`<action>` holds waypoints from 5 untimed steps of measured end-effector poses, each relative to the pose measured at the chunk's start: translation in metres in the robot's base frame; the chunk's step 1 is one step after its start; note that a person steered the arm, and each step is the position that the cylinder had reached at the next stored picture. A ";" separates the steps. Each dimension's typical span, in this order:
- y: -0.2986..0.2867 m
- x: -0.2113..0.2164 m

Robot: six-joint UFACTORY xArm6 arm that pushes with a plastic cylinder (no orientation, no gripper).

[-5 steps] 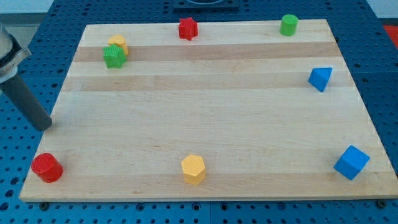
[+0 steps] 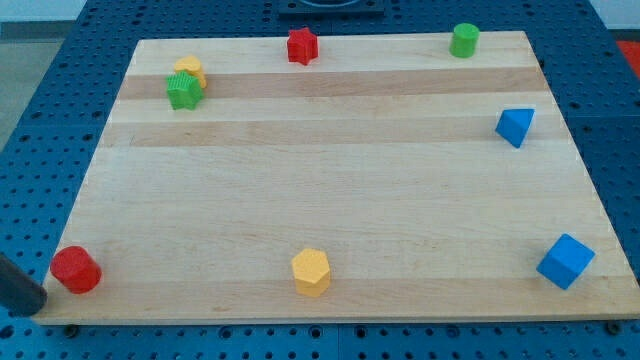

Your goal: Slightly push the red circle upwards of the board

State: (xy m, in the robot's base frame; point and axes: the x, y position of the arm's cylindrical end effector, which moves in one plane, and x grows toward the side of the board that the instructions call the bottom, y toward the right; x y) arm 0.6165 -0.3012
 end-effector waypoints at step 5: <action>0.016 -0.037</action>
State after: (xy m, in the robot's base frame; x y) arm 0.5798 -0.2857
